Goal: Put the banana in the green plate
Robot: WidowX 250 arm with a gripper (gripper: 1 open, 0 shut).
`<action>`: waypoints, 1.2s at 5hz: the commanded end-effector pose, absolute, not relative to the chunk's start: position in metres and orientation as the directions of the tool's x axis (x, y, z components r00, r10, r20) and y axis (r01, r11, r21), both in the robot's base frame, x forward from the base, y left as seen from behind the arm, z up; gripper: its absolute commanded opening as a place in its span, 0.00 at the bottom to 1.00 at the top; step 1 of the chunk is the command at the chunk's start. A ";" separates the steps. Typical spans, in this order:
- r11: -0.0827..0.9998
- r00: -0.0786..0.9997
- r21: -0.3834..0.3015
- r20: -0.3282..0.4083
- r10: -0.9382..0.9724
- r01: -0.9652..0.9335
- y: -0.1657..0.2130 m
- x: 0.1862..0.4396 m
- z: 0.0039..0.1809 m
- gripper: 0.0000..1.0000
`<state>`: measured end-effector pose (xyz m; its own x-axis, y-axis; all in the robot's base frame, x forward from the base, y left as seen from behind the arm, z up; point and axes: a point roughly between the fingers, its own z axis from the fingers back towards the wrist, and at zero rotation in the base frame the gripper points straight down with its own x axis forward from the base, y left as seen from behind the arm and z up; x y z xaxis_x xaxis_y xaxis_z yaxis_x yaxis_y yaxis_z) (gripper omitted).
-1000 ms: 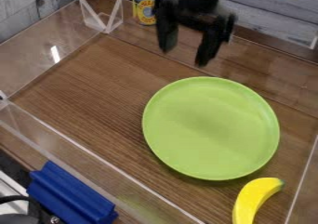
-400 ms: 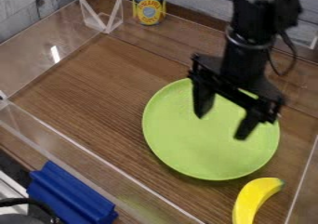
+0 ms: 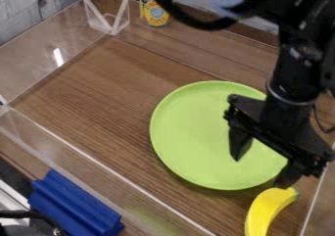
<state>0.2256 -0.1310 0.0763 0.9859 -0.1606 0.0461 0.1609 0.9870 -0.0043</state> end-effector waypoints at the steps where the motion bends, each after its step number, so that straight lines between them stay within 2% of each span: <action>1: 0.985 0.981 -0.027 0.103 -0.166 0.170 -0.141 0.229 0.069 1.00; 4: 0.977 0.965 -0.037 0.168 -0.201 0.210 -0.154 0.225 0.025 1.00; 5: 0.976 0.964 -0.037 0.169 -0.207 0.216 -0.153 0.225 0.024 0.00; 6: 0.975 0.963 -0.036 0.167 -0.212 0.221 -0.153 0.224 0.024 0.00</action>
